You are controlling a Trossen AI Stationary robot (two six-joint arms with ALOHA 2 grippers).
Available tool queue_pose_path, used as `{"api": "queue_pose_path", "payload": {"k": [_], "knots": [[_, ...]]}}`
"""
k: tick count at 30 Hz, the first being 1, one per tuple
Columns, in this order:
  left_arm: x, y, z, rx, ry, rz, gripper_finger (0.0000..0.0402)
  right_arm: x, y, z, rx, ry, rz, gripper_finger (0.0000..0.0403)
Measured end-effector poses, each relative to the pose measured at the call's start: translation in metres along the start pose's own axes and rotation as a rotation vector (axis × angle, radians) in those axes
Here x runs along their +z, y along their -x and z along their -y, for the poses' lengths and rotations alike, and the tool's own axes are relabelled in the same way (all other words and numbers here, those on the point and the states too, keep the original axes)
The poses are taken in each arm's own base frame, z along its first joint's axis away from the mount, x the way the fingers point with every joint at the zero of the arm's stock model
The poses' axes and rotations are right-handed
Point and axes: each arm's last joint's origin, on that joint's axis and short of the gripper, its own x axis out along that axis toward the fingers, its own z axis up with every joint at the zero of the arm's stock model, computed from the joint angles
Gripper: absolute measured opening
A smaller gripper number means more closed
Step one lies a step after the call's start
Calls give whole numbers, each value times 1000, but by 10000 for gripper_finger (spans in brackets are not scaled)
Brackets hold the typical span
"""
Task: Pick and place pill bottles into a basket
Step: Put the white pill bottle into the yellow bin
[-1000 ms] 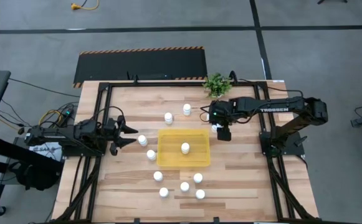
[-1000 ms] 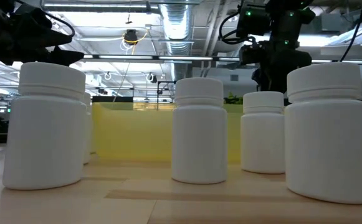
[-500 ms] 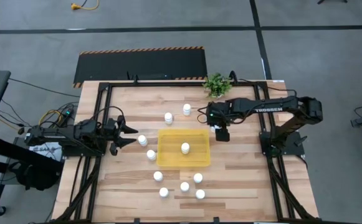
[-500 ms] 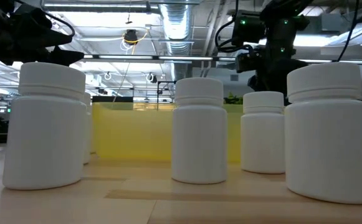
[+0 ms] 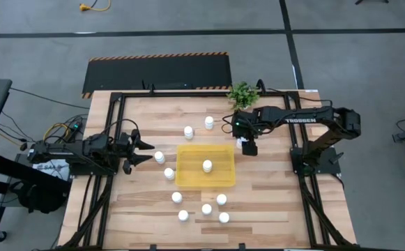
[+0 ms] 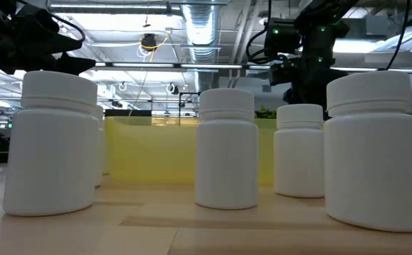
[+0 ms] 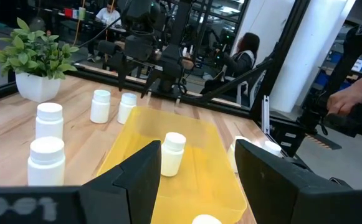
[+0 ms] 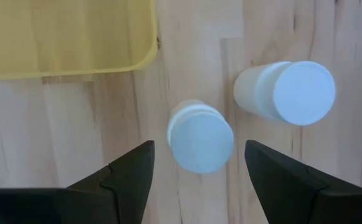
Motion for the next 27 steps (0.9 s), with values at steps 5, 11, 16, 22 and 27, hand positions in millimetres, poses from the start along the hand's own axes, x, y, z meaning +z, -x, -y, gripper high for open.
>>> {"api": "queue_pose_path", "payload": {"k": [5, 11, 16, 22, 27], "knots": [[0, 0, 0, 0, 0, 0, 194, 0, 0, 0, 4, 2, 1, 244], [0, 0, 0, 0, 0, 0, 194, -1, -6, -1, 4, 10, -13, 244], [0, 0, 0, 0, 1, 0, 194, -1, -8, -1, -3, 14, -7, 244], [0, 0, 0, 0, 1, 1, 194, 0, -8, 0, -5, 20, -2, 244], [0, 0, 0, 0, 2, 0, 194, 0, -8, 0, -6, 20, 0, 244]]}}
